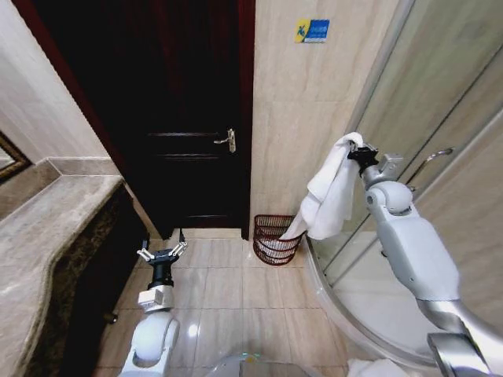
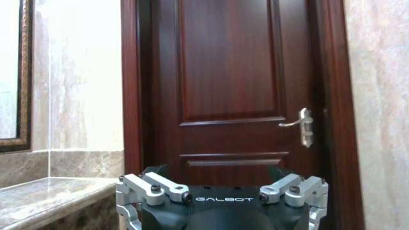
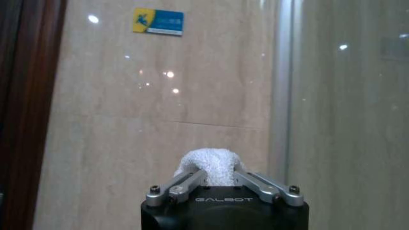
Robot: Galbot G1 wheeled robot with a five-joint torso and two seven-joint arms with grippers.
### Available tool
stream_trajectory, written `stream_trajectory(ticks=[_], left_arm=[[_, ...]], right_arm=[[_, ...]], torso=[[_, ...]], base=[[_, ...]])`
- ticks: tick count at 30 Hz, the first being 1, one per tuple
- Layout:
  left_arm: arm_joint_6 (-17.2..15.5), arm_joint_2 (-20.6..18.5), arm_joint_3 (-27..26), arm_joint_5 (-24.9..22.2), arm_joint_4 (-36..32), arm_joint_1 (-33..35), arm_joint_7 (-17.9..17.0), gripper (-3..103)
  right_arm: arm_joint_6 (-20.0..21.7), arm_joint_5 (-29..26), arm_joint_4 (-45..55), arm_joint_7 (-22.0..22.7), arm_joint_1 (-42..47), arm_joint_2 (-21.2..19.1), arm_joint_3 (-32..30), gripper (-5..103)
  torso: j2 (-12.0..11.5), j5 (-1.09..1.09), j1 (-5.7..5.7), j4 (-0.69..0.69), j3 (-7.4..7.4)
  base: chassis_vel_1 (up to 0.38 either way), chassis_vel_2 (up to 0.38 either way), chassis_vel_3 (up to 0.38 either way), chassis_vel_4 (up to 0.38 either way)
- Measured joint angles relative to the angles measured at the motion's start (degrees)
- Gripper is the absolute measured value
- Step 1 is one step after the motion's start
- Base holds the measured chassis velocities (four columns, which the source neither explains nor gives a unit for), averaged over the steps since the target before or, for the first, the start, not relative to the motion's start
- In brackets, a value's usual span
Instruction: Discard the used towel into the hamper.
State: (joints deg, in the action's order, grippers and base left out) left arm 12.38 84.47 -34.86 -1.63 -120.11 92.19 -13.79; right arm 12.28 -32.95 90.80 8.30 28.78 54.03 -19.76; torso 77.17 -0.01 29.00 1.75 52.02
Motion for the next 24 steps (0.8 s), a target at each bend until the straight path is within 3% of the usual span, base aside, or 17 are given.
stream_trajectory(ticks=[4, 6, 8, 17, 24], left_arm=[[-0.19, 0.10, 0.01, 0.15, -0.06, 0.11, 0.00, 103], [-0.22, 0.15, 0.09, 0.17, -0.08, 0.07, 0.00, 96], [-0.21, 0.17, 0.15, 0.17, -0.08, -0.01, -0.01, 98], [0.13, 0.56, 0.73, 0.51, 0.17, -0.17, 0.09, 100], [1.09, 0.34, 0.39, 0.23, 0.24, -0.03, 0.05, 100]], right_arm=[[-0.05, -0.03, -0.01, 0.05, 0.11, -0.07, -0.10, 3], [-0.26, -0.23, -0.04, 0.05, 0.27, -0.21, -0.32, 3], [-0.42, -0.41, -0.06, 0.05, 0.32, -0.28, -0.40, 3], [-0.50, -1.07, 0.63, 0.55, 1.19, -0.66, -0.66, 3], [-0.50, -0.09, 1.24, -0.12, 1.98, -0.30, -0.76, 3]], torso=[[0.00, -0.01, -0.01, 0.01, 0.00], [0.00, -0.02, 0.00, 0.02, 0.00], [0.00, -0.02, -0.01, 0.03, 0.00], [0.00, 0.02, -0.01, -0.04, 0.00], [0.00, 0.00, -0.01, 0.00, 0.00]], base=[[0.161, 0.179, -0.161, -0.162], [0.126, 0.101, -0.123, -0.145], [0.095, 0.068, -0.107, -0.112], [-0.023, -0.044, -0.023, -0.011], [0.000, 0.000, 0.000, 0.000]])
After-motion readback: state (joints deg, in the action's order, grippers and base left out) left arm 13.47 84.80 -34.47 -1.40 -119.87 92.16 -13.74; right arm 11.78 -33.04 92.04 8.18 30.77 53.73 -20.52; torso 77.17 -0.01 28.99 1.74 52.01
